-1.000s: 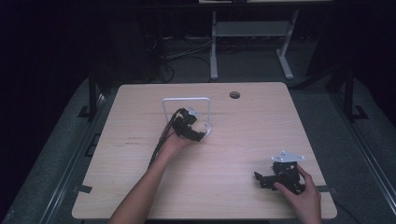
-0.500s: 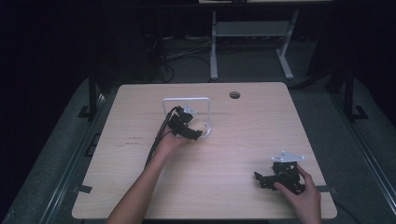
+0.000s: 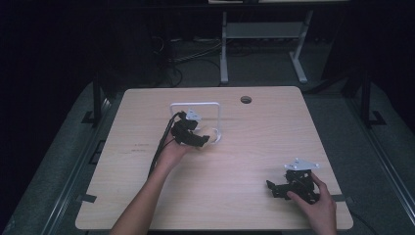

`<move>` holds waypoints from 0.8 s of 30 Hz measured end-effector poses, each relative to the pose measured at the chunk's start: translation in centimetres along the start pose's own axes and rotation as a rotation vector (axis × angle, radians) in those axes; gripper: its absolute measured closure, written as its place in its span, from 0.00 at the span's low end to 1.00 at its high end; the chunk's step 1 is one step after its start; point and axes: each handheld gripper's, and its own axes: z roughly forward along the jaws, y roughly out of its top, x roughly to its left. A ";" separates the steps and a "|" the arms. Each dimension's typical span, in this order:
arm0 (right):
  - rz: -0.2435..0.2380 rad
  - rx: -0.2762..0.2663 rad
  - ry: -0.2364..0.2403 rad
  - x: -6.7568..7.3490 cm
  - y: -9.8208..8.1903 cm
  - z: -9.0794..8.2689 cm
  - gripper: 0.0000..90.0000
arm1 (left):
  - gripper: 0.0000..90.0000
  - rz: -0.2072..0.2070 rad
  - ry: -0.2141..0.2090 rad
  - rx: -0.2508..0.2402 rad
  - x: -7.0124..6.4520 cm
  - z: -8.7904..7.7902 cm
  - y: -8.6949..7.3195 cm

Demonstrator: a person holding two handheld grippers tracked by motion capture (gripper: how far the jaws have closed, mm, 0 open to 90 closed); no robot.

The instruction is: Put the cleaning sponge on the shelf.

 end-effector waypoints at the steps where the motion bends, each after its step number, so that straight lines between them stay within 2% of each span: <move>1: 0.001 0.000 0.000 0.0 0.0 0.0 0.01 | 0.38 0.001 -0.007 -0.007 -0.1 -0.2 0.0; 5: 0.001 0.001 0.000 0.0 0.0 0.0 0.01 | 0.59 0.007 -0.030 -0.022 -0.4 -1.0 -0.1; 6: 0.001 0.001 0.000 0.0 0.0 0.0 0.01 | 0.59 0.007 -0.038 -0.033 -0.5 -1.3 -0.1; 7: 0.000 0.000 0.000 0.0 0.0 0.0 0.01 | 0.70 0.007 -0.054 -0.037 -0.7 -1.7 -0.2; 9: 0.000 0.000 0.000 0.0 0.0 0.0 0.01 | 0.80 0.006 -0.062 -0.039 -0.8 -1.9 -0.3; 10: 0.000 0.000 0.000 0.0 0.0 0.0 0.01 | 0.85 -0.003 -0.083 -0.038 -0.9 -2.2 -0.4; 11: 0.000 0.000 0.000 0.0 0.0 0.0 0.01 | 0.90 -0.003 -0.083 -0.038 -0.9 -2.2 -0.4; 12: 0.000 0.000 0.000 0.0 0.0 0.0 0.01 | 0.90 -0.003 -0.092 -0.040 -1.0 -2.3 -0.5; 14: 0.000 0.000 0.000 0.0 0.0 0.0 0.01 | 1.00 -0.005 -0.119 -0.039 -1.3 -2.4 -0.9; 19: 0.000 0.000 0.000 0.0 0.0 0.0 0.01 | 1.00 0.006 -0.135 -0.017 -1.8 -2.2 -1.5; 24: 0.001 0.001 0.000 0.0 0.0 0.0 0.01 | 1.00 0.011 -0.147 0.017 -2.4 -1.1 -2.5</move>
